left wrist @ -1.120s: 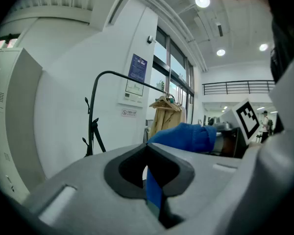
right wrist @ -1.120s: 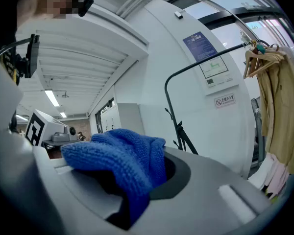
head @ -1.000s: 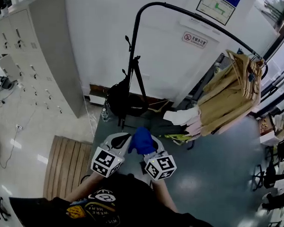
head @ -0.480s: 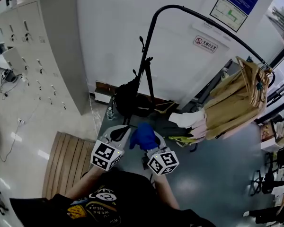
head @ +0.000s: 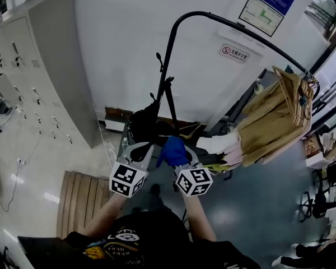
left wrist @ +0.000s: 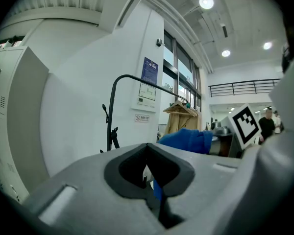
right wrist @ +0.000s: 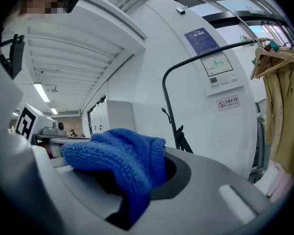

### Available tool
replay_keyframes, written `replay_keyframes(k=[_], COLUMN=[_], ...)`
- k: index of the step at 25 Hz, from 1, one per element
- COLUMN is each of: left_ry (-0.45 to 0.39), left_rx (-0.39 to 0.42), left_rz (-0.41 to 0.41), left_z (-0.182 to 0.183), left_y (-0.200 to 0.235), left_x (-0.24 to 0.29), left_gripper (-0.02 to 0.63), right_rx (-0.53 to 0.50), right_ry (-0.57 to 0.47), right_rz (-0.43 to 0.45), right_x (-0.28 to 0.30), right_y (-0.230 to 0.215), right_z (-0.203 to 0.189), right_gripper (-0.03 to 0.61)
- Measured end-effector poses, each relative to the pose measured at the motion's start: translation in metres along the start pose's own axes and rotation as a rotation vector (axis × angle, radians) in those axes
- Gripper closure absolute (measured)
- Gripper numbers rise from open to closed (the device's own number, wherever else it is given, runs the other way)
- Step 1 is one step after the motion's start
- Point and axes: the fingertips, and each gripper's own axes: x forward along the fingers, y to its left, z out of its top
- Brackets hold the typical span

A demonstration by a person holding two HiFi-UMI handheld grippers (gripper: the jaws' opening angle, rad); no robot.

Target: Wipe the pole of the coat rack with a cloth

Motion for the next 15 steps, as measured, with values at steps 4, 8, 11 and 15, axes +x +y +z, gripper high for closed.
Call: replay_keyframes(k=[4,8,11,15], left_ry=[-0.037,-0.087,-0.127,-0.148], left_rx=[0.026,0.02,0.064,0.061], left_rz=[0.018,0.0,-0.021,-0.001], left_z=[0.033,0.079,0.118,0.136], left_y=[0.033,0.055,0.062,0.082], left_x=[0.042,0.098,0.138,0.17], left_gripper=[0.611,0.609,0.609,0.611], right_rx=[-0.042,-0.087,-0.117,-0.202], right_ry=[-0.025,-0.097,-0.176,-0.347], right_rz=[0.018,0.013,0.014,0.038], right_x=[0.052,0.109,0.156,0.189], right_y=[-0.039,-0.09,-0.121,-0.136], right_z=[0.039,0.11,0.184,0.301], right_gripper=[0.538,0.538,0.538,0.538])
